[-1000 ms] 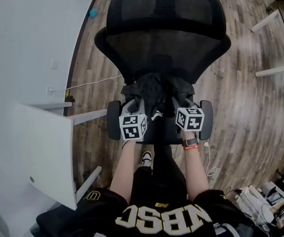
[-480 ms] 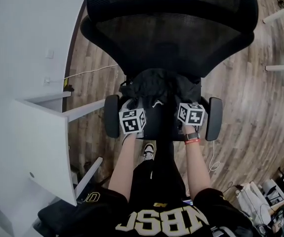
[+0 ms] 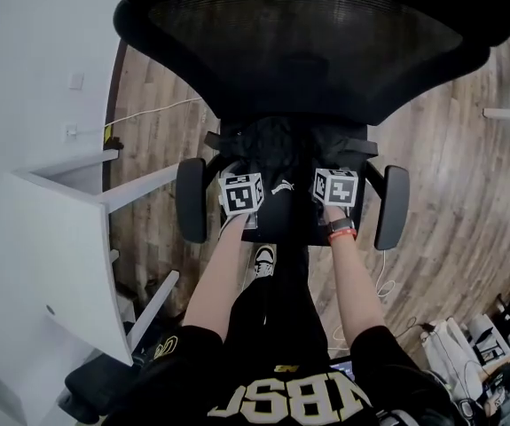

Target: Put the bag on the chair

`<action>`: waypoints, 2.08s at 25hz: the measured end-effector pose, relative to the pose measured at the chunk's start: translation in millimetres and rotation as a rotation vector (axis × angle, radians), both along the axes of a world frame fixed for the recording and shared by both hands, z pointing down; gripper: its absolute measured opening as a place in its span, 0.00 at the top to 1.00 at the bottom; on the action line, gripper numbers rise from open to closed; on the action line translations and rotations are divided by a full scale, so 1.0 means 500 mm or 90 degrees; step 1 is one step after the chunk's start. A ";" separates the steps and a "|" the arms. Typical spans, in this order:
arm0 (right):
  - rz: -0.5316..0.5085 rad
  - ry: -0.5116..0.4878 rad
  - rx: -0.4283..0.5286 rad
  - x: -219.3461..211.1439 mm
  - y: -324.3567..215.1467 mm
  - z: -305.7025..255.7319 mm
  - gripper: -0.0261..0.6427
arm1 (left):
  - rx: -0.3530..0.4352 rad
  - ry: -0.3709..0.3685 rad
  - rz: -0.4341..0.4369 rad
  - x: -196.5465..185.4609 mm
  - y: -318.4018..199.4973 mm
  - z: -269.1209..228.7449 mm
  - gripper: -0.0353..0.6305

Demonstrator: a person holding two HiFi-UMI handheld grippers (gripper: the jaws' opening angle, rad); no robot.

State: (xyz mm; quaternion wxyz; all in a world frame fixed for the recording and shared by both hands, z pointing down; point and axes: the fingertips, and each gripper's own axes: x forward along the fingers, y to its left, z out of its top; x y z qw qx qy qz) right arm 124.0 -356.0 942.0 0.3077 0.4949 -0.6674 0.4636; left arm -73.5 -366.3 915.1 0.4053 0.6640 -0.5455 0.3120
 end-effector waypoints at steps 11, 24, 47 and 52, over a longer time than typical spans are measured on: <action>0.039 0.059 -0.033 0.079 0.016 0.044 0.36 | -0.064 0.015 -0.031 -0.039 0.025 0.072 0.39; 0.003 0.025 0.091 0.007 0.075 -0.168 0.40 | 0.078 0.056 0.023 0.004 0.078 -0.151 0.39; 0.054 0.061 0.548 -0.033 0.169 -0.920 0.76 | 0.555 -0.008 0.037 -0.077 0.182 -0.903 0.78; 0.044 0.071 0.628 -0.056 0.221 -1.034 0.83 | 0.628 0.006 0.035 -0.100 0.233 -1.013 0.81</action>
